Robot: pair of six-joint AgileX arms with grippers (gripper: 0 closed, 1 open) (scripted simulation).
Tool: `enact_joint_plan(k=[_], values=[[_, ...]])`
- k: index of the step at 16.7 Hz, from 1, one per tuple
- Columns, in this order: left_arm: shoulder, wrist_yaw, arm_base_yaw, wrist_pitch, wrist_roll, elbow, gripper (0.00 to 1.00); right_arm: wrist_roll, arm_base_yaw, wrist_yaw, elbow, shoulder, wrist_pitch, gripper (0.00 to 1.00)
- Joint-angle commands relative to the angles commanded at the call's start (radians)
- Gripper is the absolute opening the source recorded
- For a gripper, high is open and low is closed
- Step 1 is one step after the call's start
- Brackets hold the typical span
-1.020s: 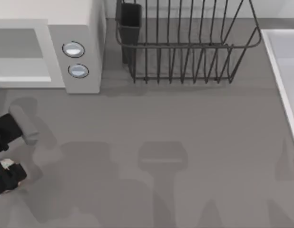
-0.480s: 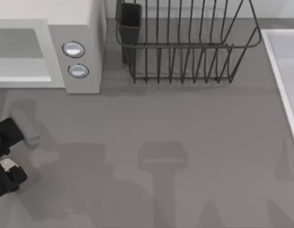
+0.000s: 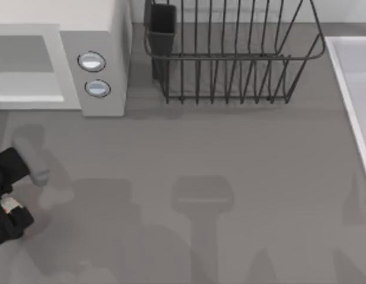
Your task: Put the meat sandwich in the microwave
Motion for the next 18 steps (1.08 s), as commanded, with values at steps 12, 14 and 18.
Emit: enact_joint_plan(k=[12,14,18], values=[[0.0,0.0,0.0,0.0,0.0,0.0,0.0,0.0,0.0,0.0,0.0,0.0,0.0,1.0],[-0.066,0.021,0.0,-0.081,-0.011,0.032,0.0,0.0,0.0,0.0,0.0,0.0,0.0,1.0],[-0.105,0.02,0.0,-0.199,-0.01,0.11,0.0,0.0,0.0,0.0,0.0,0.0,0.0,1.0]])
